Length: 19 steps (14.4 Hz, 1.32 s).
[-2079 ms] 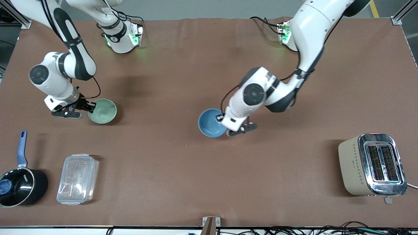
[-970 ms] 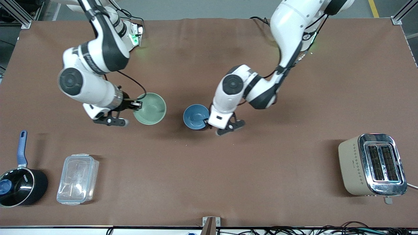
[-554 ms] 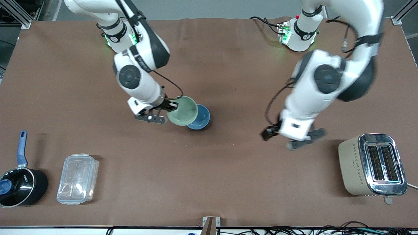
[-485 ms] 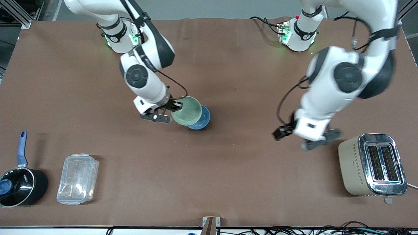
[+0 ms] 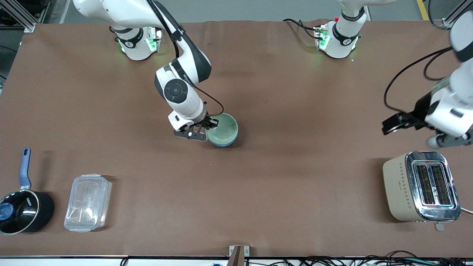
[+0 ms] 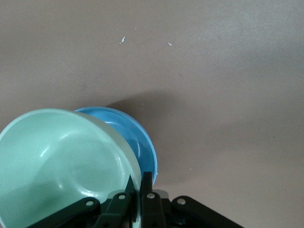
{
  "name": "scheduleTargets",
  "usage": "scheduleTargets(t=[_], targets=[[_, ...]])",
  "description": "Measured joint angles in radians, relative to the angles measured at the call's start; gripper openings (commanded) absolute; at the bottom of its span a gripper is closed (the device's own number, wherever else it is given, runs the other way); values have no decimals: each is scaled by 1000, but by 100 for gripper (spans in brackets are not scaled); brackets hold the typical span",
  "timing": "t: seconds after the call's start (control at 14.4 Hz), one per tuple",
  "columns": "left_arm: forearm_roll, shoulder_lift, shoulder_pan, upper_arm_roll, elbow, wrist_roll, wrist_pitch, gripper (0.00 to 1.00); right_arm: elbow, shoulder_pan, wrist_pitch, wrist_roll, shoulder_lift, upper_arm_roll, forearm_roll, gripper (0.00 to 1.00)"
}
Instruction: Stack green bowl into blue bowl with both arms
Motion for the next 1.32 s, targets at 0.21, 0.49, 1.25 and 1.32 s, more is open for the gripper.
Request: scheduleTargets(t=[0.21,0.49,1.25,1.32], targets=[[0,-70,18,0,-20,75,-48,100,0,0,13,2,9,-1,0,2],[0,-176,28,16,-135,134,-54,100,0,0,34,2,23,-3,0,4],[0,-220,33,21,-197,135,-49,100,4,-2,22,3,37,-11,0,100],[0,-220,33,21,-197,135,-48,100,13,-4,-14,3,24,-18,-10,100]])
